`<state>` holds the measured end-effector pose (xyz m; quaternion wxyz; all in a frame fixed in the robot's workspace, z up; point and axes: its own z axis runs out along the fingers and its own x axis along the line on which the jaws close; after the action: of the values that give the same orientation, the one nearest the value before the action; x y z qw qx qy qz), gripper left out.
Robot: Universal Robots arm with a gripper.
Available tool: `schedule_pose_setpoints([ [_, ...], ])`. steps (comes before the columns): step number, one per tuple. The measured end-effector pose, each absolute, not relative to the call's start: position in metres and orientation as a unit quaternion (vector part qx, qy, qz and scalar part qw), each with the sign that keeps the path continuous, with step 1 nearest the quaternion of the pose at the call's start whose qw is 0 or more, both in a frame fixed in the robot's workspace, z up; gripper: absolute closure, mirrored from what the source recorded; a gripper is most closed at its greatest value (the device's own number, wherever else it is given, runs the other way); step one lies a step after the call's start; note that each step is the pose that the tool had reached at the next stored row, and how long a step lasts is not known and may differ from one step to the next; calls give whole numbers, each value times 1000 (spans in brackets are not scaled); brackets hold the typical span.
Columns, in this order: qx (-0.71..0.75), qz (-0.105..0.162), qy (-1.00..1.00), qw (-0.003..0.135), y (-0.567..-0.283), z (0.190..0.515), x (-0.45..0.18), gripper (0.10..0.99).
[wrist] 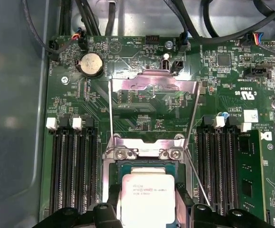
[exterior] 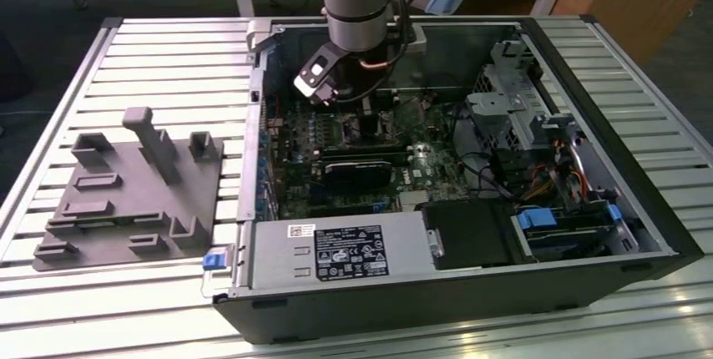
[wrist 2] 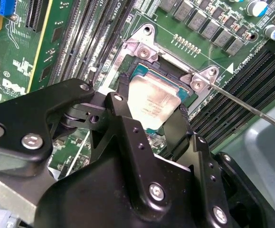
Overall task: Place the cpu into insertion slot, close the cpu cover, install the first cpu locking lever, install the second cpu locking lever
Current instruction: 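Place the cpu into insertion slot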
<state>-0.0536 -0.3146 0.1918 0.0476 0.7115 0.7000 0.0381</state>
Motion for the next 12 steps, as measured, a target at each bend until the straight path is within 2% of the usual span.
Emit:
schedule_pose_setpoints([
  [9,712,39,700,47,-314,191,-53,537],
  [10,712,39,700,47,-314,191,-53,475],
  [12,712,38,700,47,-314,191,-53,475],
])
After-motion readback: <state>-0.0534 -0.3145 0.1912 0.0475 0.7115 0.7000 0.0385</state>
